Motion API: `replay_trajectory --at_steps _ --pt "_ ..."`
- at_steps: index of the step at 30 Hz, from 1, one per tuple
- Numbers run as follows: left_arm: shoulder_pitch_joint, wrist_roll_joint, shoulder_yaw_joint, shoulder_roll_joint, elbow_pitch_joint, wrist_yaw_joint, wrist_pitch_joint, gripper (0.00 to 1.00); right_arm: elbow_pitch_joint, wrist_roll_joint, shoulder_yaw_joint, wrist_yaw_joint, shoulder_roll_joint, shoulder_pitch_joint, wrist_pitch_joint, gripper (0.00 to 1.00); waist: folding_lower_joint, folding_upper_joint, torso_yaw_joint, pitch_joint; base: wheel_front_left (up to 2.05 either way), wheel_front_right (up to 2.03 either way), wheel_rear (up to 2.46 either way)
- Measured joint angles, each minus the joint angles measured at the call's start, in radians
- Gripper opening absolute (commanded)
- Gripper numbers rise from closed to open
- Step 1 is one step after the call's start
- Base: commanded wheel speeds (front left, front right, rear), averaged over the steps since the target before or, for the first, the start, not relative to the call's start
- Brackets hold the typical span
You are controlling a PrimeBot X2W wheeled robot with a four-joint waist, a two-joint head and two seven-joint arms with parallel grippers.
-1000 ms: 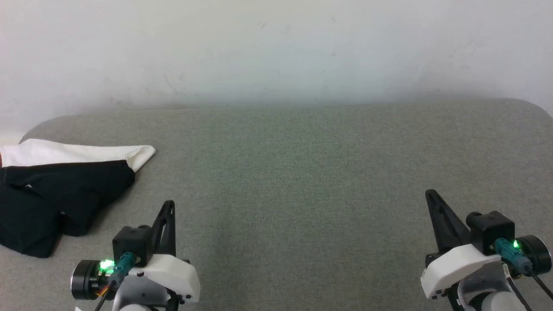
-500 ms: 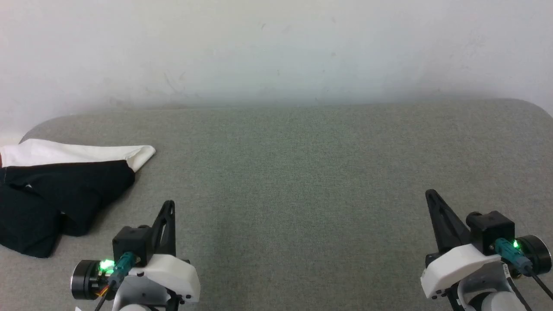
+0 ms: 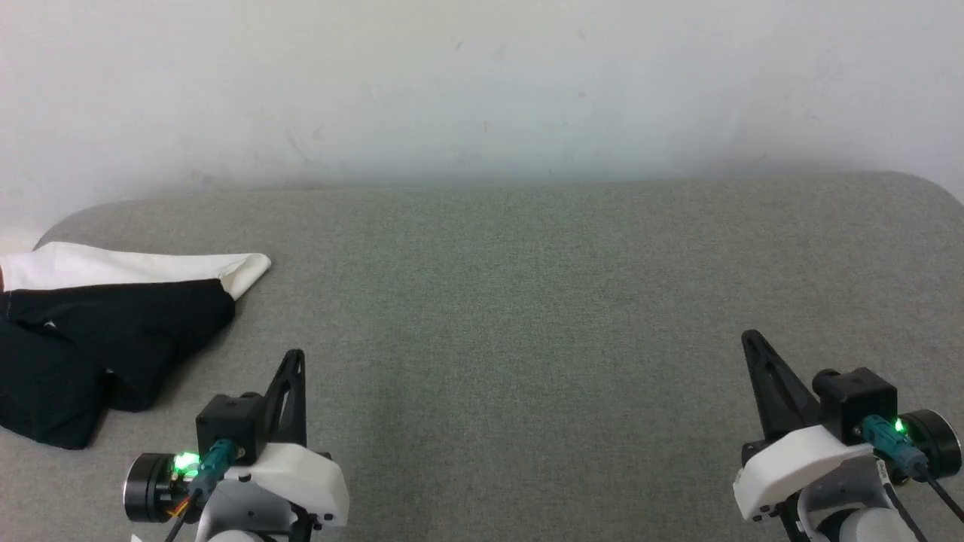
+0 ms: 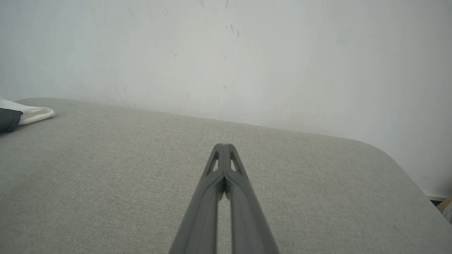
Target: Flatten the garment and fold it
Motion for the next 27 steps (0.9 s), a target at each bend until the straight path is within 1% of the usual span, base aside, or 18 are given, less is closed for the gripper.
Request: replay_trajectory --at_steps 5,6,27 --pt "0.000 0.000 0.000 0.000 0.000 0.000 0.000 0.00 0.000 0.000 0.000 0.000 0.000 0.000 0.000 0.00 0.0000 0.0000 0.000 0.000 0.00 0.00 0.00" --pt "0.000 0.000 -0.001 0.000 0.000 0.000 0.000 1.00 0.001 0.000 0.000 0.000 0.000 0.000 0.000 1.00 0.0000 0.0001 0.000 0.000 0.00 0.00 0.00" --pt "0.001 -0.022 -0.012 0.000 0.020 0.002 -0.029 1.00 0.010 0.014 -0.005 0.000 -0.001 0.000 -0.030 1.00 0.0000 0.0000 0.004 0.002 0.00 0.00 0.00"
